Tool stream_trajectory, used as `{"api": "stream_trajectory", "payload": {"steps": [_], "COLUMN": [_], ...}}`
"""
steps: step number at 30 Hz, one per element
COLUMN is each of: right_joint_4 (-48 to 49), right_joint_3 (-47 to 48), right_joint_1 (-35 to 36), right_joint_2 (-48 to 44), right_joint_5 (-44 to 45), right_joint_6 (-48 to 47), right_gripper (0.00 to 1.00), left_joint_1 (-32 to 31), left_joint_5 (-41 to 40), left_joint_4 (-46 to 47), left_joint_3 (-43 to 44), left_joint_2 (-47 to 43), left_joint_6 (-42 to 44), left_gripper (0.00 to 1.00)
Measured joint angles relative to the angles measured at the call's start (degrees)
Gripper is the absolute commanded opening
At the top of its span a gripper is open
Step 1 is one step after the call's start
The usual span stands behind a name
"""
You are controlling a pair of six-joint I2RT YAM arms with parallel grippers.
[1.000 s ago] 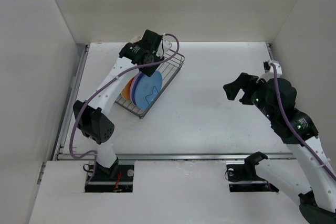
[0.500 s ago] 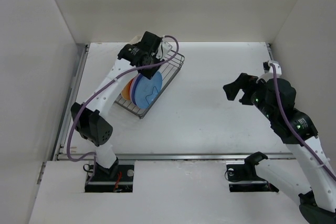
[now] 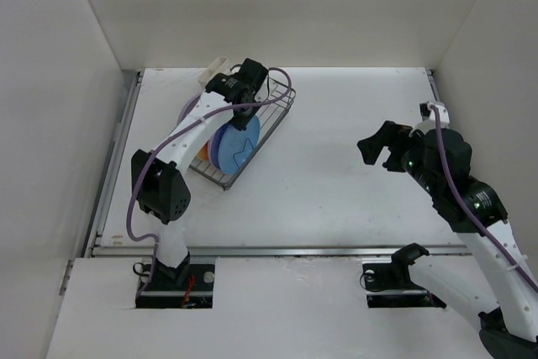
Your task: Unload the plates from the dish rack
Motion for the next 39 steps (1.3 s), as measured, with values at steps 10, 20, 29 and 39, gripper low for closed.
{"api": "stream_trajectory", "payload": {"steps": [10, 20, 29, 39], "right_joint_4": [0.00, 0.63, 5.60, 19.67], "right_joint_3": [-0.50, -0.52, -0.87, -6.64], "right_joint_1": [0.00, 0.00, 0.00, 0.13], "right_joint_2": [-0.26, 2.56, 3.87, 10.16], "right_joint_5": [-0.59, -8.28, -16.85, -27.41], "right_joint_6": [0.00, -0.28, -1.64, -0.74], "right_gripper": [1.00, 1.00, 1.00, 0.95], "left_joint_1": [-0.61, -2.12, -3.32, -3.63], "left_joint_5": [-6.80, -5.33, 14.78, 37.48], "left_joint_4": [-3.78, -7.74, -9.29, -12.87], "left_joint_3": [2.84, 11.13, 15.23, 13.55], "left_joint_2": [0.07, -7.58, -15.08, -10.19], "left_joint_6": [-0.22, -0.68, -0.37, 1.73], "left_gripper": [0.00, 0.00, 0.00, 0.00]}}
